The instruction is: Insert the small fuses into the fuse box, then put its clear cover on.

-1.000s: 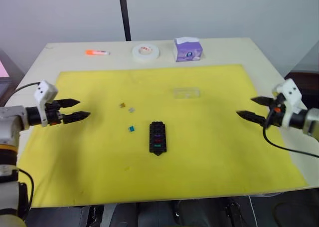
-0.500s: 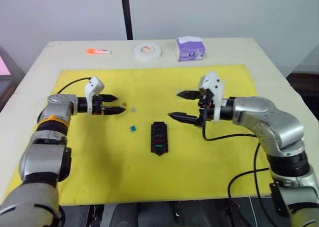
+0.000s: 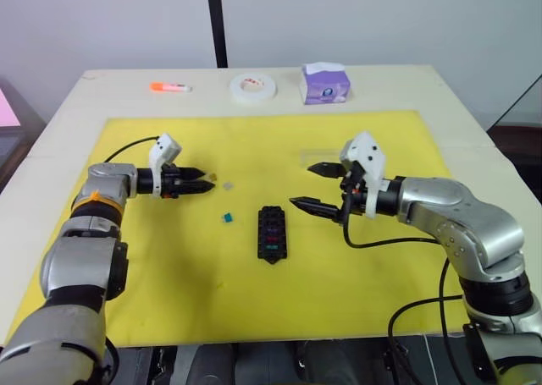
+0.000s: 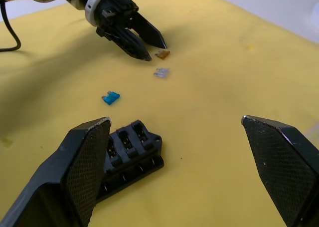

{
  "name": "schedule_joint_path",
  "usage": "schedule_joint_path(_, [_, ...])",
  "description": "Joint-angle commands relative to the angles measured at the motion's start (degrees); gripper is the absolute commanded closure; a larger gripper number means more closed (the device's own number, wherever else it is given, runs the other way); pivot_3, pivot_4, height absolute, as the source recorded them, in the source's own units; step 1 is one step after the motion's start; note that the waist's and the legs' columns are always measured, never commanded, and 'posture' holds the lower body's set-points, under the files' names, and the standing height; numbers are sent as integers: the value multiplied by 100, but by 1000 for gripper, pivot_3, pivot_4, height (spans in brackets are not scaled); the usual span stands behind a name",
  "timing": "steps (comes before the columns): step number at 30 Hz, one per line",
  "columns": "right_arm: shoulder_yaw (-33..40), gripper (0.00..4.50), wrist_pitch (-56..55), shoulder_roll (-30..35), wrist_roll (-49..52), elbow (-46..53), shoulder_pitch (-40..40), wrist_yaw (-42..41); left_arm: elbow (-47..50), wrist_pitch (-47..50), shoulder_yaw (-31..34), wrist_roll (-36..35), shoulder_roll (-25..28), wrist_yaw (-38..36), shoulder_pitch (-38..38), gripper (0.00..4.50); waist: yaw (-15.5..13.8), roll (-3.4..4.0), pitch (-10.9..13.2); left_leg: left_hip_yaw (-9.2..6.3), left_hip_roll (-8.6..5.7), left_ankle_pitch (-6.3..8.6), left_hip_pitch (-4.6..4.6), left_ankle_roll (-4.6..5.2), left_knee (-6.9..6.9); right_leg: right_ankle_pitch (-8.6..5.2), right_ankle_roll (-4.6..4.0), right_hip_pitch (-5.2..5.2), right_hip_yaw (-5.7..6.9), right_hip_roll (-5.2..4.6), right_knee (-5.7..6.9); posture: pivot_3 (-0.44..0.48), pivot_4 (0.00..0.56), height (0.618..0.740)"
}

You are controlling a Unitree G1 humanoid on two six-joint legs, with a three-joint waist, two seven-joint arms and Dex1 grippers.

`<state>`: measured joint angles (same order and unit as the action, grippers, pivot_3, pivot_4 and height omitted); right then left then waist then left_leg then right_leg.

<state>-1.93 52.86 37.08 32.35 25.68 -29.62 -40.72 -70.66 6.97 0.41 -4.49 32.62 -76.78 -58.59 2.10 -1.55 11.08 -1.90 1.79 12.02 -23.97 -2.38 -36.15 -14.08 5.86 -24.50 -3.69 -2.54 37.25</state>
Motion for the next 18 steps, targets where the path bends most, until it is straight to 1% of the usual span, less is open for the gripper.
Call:
schedule_joint_path(1, [77, 0, -144, -13, 7, 84, -110, 26, -137, 160, 25, 44, -259, 19, 32, 1573, -28, 0, 0, 0, 0, 0, 0, 0, 0, 0, 0, 1, 0, 0, 0, 0, 150, 740])
schedule_joint_path(4, [34, 0, -183, -23, -29, 49, -143, 43, -168, 227, 21, 108, -374, -36, 55, 1573, -115, 1, -1, 0, -2, 0, -1, 0, -2, 0, 0, 2, 0, -2, -1, 0, 150, 740])
schedule_joint_path(5, [21, 0, -193, -11, -45, 48, -141, 48, -180, 256, 4, 132, -393, -79, 80, 1949, -129, 1, -1, 0, -3, 0, -1, 0, -3, 0, 0, 3, 0, -2, -1, 0, 150, 740])
schedule_joint_path(7, [17, 0, -198, 18, -62, 61, -120, 62, -190, 295, -22, 165, -400, -138, 133, 2471, -140, 0, -1, 0, -3, 0, -1, 0, -3, 0, 0, 4, 0, -3, -3, 0, 150, 740])
schedule_joint_path(11, [51, 0, -181, 34, -74, 97, -47, 114, -190, 350, 17, 141, -362, -185, 204, 3871, -131, 1, -1, 1, -4, 0, -2, 0, 0, 0, 1, 4, 0, -4, -6, 0, 150, 740])
schedule_joint_path(13, [27, 0, -210, 21, -110, 94, -4, 152, -165, 353, 46, 119, -342, -196, 266, 4474, -125, 3, -2, 1, -4, 0, 0, 0, 1, 0, 1, 4, 0, -3, -6, 0, 150, 740])
schedule_joint_path(18, [-24, 0, -307, -16, -201, -5, 7, 187, -107, 415, 196, 27, -322, -154, 346, 4474, -109, 6, -5, 1, -3, 0, 3, 0, 1, 0, 0, 4, 0, -3, -4, 0, 150, 740])
